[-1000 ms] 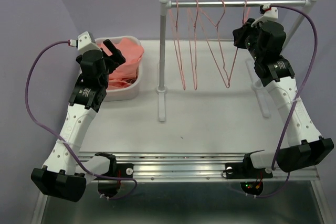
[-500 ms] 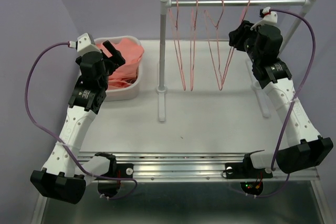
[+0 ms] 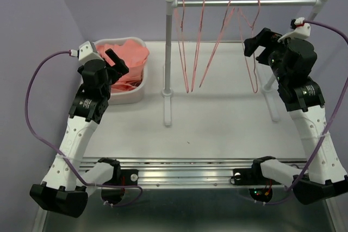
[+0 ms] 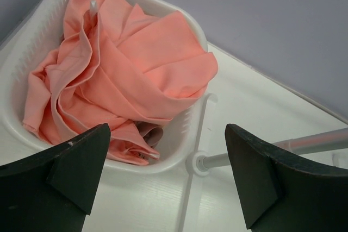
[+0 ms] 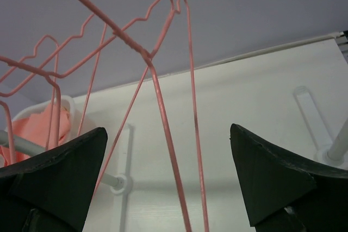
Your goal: Remove the skirt from the hanger
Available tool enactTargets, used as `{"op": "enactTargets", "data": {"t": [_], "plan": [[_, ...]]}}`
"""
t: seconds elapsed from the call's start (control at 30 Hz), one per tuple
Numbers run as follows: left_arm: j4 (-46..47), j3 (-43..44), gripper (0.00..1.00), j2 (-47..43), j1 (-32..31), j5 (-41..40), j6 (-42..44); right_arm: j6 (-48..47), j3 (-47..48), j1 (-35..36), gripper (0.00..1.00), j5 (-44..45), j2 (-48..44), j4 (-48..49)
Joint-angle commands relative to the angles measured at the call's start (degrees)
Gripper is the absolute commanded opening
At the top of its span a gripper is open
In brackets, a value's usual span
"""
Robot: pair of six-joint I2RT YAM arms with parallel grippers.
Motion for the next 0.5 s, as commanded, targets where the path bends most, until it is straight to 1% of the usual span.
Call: {"op": "enactTargets", "data": {"t": [0.0, 0.13, 0.2, 0.27, 0.47], "plan": [[-2.9, -1.7, 0.99, -2.7, -0.4, -0.5, -1.8, 4.6, -0.2, -0.3, 1.0, 1.6, -3.2, -9.7], [-6.6, -3.0, 0.99, -5.2, -0.4, -2.3, -3.7, 5.6, -2.0, -0.3, 1.0, 10.3, -7.8, -17.1], [-8.3, -3.8, 0.99, -5.9, -0.4, -3.2, -4.4, 6.5, -2.5, -0.3, 1.0, 12.2, -9.3, -19.5], [-10.4, -4.3, 0.99, -6.6, -0.3, -4.0, -5.4, 6.3, -3.7, -0.3, 1.0, 12.6, -11.2, -21.8], [-13.3, -5.3, 0.99, -9.0, -0.4, -5.5, -6.4, 5.4, -7.0, -0.3, 1.0, 12.0, -15.1, -22.6]]}}
